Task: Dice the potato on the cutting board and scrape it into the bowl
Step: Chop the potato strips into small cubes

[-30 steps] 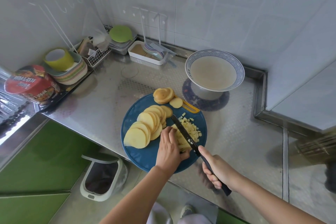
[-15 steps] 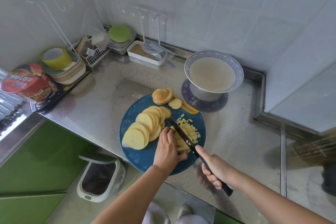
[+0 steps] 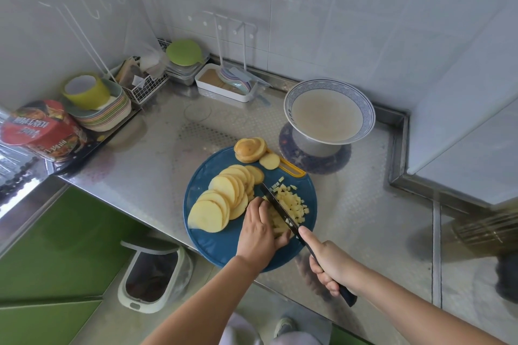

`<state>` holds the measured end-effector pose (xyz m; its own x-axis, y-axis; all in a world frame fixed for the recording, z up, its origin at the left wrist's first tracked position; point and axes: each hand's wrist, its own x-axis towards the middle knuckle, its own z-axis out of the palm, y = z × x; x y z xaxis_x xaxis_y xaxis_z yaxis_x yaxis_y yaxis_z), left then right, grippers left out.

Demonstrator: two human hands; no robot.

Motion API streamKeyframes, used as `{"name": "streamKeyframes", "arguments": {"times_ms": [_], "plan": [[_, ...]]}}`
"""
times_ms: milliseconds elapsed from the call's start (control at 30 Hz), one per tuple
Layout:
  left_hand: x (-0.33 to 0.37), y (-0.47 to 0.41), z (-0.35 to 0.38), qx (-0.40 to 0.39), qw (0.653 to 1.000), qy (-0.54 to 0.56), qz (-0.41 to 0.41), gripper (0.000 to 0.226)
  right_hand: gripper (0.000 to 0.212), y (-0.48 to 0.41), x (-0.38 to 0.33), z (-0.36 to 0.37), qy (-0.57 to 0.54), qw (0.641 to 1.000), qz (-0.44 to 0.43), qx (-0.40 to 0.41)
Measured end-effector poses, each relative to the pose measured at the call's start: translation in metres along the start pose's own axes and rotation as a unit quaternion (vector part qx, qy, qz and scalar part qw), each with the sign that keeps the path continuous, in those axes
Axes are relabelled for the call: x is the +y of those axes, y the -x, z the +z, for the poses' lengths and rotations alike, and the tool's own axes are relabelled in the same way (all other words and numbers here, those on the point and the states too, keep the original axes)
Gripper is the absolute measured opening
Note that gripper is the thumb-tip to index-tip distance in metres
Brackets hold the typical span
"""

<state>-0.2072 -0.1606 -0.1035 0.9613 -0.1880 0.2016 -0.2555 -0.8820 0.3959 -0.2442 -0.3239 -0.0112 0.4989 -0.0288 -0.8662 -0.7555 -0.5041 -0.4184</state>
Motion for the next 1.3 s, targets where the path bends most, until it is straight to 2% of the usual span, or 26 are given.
{"name": "streamKeyframes", "arguments": {"times_ms": [567,900,1300], "plan": [[0.002,-0.003,-0.001,-0.021,1.000,-0.012,-0.009,0.077,0.071,-0.001,-0.003,0.005,-0.001,1.000,0.019,0.002],[-0.004,-0.002,0.000,-0.073,0.997,-0.010,0.018,0.105,0.071,-0.004,-0.004,0.008,0.018,1.000,0.012,-0.004],[-0.002,-0.002,0.000,-0.077,0.997,-0.018,0.005,0.096,0.071,-0.004,-0.003,0.005,0.007,1.000,0.003,-0.009]]}}
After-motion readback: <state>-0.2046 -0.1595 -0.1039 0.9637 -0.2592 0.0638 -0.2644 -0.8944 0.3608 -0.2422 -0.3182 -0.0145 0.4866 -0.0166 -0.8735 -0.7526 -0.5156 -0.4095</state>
